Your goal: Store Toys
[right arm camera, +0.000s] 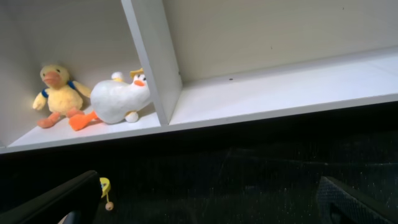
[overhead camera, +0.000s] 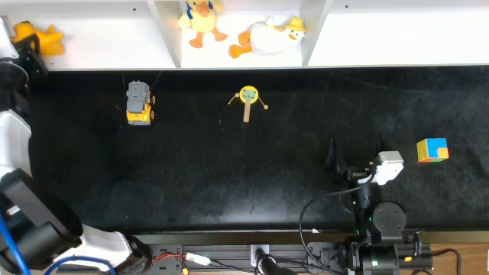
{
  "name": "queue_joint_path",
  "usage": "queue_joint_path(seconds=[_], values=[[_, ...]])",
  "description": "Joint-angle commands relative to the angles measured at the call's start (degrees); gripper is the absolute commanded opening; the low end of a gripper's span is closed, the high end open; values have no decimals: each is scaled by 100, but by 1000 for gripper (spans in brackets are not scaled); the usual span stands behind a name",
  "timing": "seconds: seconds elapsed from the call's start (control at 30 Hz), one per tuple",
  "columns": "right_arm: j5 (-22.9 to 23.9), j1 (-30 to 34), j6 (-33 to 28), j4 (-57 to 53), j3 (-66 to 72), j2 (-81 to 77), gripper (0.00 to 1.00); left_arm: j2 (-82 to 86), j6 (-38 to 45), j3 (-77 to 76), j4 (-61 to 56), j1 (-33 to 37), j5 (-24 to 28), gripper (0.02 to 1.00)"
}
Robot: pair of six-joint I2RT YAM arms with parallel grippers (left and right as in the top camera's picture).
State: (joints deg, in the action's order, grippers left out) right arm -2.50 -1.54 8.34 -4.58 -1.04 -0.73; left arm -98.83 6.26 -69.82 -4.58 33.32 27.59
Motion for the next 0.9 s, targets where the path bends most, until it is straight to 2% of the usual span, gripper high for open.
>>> queue_joint_path(seconds=[0.03,0.5,0.9], values=[[61,-28,24,17,76,48,993,-184,-37,-240,-9,-96,-28,220],[61,-28,26,17,76,48,996,-404,96,-269,-9,-122,-90,244],[61,-28,24,17,76,48,996,-546,120,-269,-184,-122,-90,360]])
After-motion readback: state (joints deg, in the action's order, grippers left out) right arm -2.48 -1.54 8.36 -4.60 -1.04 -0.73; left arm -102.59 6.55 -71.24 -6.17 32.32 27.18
